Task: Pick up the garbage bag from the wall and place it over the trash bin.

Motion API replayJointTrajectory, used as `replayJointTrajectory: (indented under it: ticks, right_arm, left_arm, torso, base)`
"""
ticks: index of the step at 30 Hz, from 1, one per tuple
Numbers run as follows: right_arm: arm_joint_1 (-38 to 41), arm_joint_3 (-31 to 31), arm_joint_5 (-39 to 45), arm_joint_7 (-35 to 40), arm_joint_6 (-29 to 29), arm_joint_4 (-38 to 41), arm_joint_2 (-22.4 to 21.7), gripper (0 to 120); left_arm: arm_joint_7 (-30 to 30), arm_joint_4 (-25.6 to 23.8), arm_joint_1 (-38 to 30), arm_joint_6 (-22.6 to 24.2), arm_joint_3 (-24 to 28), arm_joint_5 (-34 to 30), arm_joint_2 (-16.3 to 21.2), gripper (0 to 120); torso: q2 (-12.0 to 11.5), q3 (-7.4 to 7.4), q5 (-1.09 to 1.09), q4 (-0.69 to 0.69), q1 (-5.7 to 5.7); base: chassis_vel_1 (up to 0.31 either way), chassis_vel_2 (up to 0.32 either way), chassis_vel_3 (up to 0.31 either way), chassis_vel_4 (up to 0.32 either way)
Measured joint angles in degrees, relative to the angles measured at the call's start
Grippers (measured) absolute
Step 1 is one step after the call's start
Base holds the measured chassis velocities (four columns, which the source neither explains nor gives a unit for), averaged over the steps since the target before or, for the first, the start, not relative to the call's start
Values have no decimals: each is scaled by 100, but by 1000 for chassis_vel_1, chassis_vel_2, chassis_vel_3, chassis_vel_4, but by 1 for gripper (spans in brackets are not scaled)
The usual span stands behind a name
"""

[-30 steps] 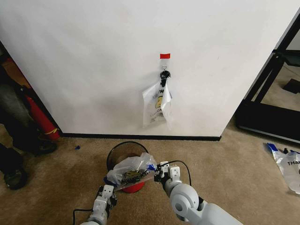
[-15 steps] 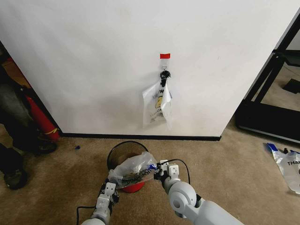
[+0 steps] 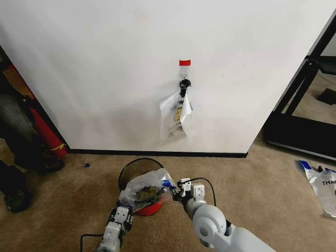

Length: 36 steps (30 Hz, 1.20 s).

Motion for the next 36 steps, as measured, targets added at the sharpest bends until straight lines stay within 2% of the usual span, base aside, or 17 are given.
replayJointTrajectory:
  ticks: [5, 7, 12, 22, 27, 28, 31, 35, 36]
  right_arm:
    - [-218, 70, -361, -261, 186, 263, -350, 73]
    - [-247, 77, -394, -278, 190, 313, -390, 77]
    - [-380, 117, -550, -368, 273, 564, -599, 97]
    - [-879, 363, -957, -716, 721, 792, -844, 100]
    - [-1181, 687, -990, -1276, 1515, 422, -791, 100]
    - [-1181, 687, -990, -1276, 1515, 422, -791, 100]
    - [-1334, 927, -806, -2169, 2104, 264, -845, 100]
    - [-1567, 1366, -552, -3557, 2958, 119, -962, 100]
    - [-1567, 1366, -552, -3557, 2958, 119, -962, 100]
  left_arm:
    - [81, -316, 239, -140, -11, 410, 167, 76]
    - [81, -354, 297, -140, -17, 437, 192, 80]
    - [136, -607, 905, -255, -273, 759, 336, 98]
    - [87, -973, 1031, -479, -513, 954, 300, 100]
    - [43, -1026, 967, -508, -508, 924, 256, 100]
    - [43, -1026, 967, -508, -508, 924, 256, 100]
    - [41, -1174, 930, -570, -639, 795, 303, 100]
    - [37, -1480, 627, -574, -877, 133, 402, 100]
    - [37, -1480, 627, -574, -877, 133, 402, 100]
  torso:
    - [0, 0, -1, 0, 0]
    - [0, 0, -1, -1, 0]
    - [0, 0, 0, 1, 0]
    - [0, 0, -1, -1, 0]
    - [0, 1, 0, 0, 0]
    - [0, 1, 0, 0, 0]
    - [0, 1, 1, 0, 0]
    - [0, 1, 0, 0, 0]
    - [0, 1, 0, 0, 0]
  base:
    - [0, 0, 0, 0]
    - [0, 0, 0, 0]
    - [0, 0, 0, 0]
    - [0, 0, 0, 0]
    - [0, 0, 0, 0]
    - [0, 0, 0, 0]
    - [0, 0, 0, 0]
    - [0, 0, 0, 0]
    - [0, 0, 0, 0]
